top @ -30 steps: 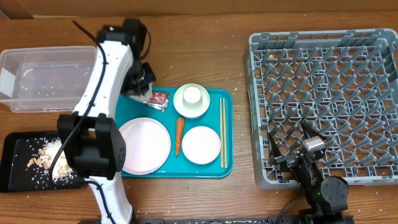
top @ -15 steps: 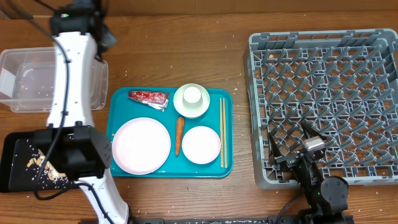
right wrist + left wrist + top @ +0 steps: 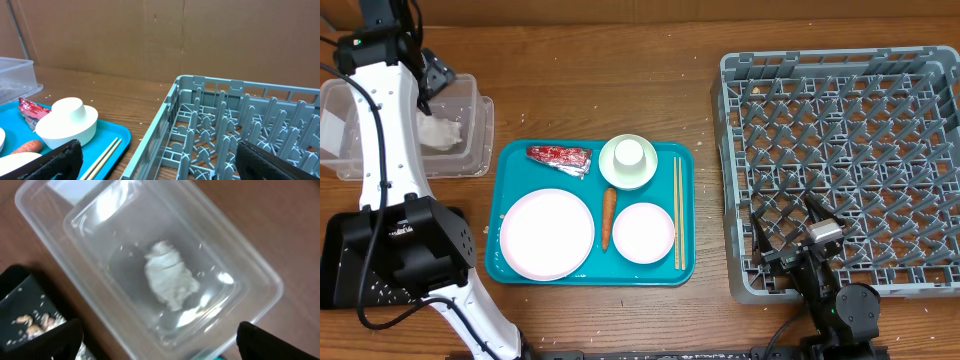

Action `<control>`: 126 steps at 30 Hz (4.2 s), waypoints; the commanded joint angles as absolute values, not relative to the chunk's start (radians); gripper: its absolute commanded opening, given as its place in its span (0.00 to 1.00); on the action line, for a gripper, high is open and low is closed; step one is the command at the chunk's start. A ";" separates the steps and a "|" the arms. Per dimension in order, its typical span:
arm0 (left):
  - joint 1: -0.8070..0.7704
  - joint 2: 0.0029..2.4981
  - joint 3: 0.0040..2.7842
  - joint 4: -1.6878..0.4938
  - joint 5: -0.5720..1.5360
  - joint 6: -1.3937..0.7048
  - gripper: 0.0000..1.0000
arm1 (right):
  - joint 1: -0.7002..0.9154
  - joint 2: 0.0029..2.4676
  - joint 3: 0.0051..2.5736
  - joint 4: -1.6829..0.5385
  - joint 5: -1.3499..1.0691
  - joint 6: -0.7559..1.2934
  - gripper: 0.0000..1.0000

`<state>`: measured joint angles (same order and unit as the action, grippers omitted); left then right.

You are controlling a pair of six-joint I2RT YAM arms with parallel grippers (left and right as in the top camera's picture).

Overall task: Sort waste into correct bins and load items into the dishwasher
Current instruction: 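Carry the tissue to the clear plastic bin and release it, then move the left gripper to the red wrapper and grasp it, then carry the red wrapper left and drop it into the clear bin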

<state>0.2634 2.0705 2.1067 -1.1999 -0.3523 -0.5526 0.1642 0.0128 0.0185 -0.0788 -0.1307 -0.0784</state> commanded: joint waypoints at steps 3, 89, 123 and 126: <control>0.225 2.059 2.112 -1.245 -0.202 -0.495 0.98 | 0.160 0.003 0.008 -0.073 -0.129 -0.079 1.00; 0.173 2.106 2.267 -1.212 -0.295 -0.729 0.04 | 0.160 0.003 0.008 -0.073 -0.129 -0.079 1.00; -0.105 2.080 2.186 -1.389 -0.048 -0.508 0.90 | 0.160 0.003 0.008 -0.073 -0.129 -0.079 1.00; -0.157 2.080 2.186 -1.369 -0.170 -0.509 1.00 | 0.160 0.003 0.008 -0.073 -0.129 -0.079 1.00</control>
